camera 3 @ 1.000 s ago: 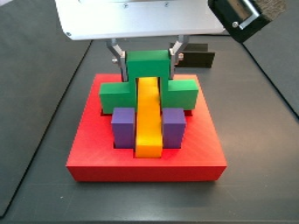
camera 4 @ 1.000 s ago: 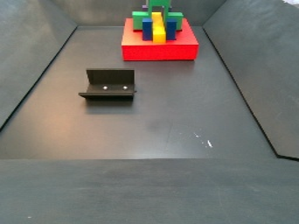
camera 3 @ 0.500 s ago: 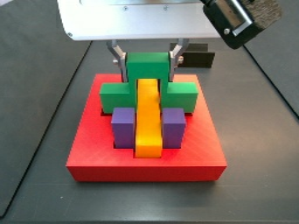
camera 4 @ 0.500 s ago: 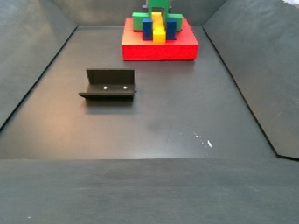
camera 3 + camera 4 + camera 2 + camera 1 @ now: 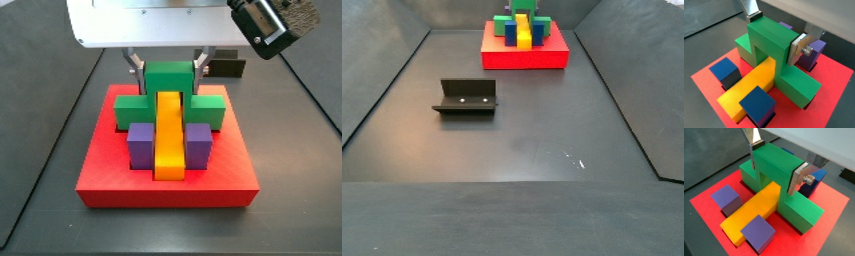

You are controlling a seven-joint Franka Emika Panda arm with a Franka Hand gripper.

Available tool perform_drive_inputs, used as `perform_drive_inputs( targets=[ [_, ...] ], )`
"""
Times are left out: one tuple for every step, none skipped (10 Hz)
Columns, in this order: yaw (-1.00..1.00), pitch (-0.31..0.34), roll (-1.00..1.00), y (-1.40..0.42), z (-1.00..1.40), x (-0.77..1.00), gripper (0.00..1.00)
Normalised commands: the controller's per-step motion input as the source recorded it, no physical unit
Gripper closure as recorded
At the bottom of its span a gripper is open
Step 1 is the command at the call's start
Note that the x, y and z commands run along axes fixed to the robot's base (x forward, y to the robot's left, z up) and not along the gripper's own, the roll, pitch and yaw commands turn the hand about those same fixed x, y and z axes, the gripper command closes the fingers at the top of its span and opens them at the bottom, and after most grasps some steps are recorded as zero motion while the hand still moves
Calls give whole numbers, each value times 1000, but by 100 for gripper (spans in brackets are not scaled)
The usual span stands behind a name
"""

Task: Pick up the green object. Move up. Place the green object on the fixture. Regrasp the green object. Move to above the board. Insert the green object.
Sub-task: Insert the green object.

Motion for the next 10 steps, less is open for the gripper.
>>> perform_drive_inputs(
  targets=[
    [0,0,0,-69,-214,323,100],
    [0,7,0,-171,-154,406,100],
    [0,6,0,-203,-129,331,100],
    [-14,4,0,-169,-109,209,100],
    [-114,3,-16,-91,-54,100,100],
    [-123,20,-59,-69,0,94,100],
    [-46,10,-93,-66,174,134,100],
    [-29,0,-126,-40,191,106,100],
    [-31,0,-183,0,83,94,100],
    [-29,0,-214,6,0,126,100]
  ],
)
